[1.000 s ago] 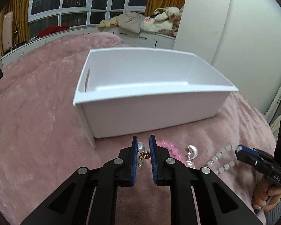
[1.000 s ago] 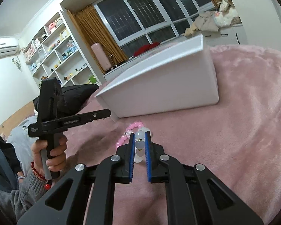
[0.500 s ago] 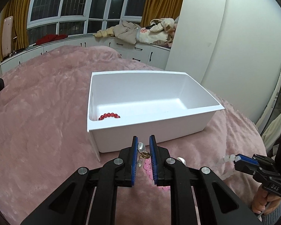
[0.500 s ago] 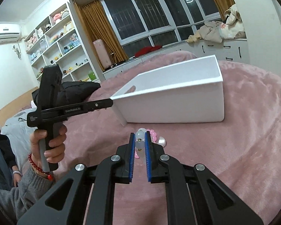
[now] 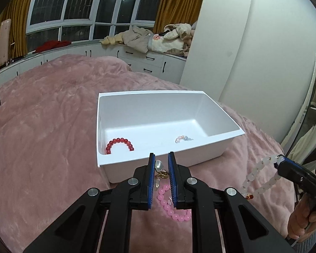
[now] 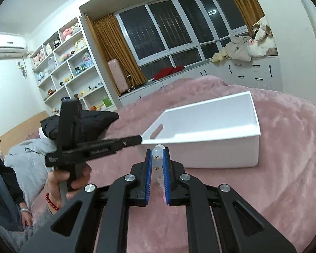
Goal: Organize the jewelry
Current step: 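Lift the gold earring and white bracelet and carry both over the box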
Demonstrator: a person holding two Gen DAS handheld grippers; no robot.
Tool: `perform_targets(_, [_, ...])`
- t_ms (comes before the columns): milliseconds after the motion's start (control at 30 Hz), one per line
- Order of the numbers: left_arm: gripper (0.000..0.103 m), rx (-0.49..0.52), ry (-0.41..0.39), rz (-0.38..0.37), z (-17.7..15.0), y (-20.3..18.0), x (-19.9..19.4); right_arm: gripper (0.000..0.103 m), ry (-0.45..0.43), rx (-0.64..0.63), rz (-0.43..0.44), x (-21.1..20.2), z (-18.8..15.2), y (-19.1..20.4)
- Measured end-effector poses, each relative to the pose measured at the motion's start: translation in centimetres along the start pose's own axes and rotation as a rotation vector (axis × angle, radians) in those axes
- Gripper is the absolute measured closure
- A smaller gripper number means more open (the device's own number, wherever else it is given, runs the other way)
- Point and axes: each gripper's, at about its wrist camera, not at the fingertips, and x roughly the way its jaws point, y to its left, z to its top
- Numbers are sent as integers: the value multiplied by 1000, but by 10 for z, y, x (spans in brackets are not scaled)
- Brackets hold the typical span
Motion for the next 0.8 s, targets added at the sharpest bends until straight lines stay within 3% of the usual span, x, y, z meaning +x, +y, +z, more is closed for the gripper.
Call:
perform_targets(433, [86, -11, -27, -14, 19, 9, 11, 92, -35, -33, -79, 28, 40, -4])
perform_targets(800, [86, 15, -41, 28, 40, 21, 37, 92, -51, -47, -194, 59, 70, -31])
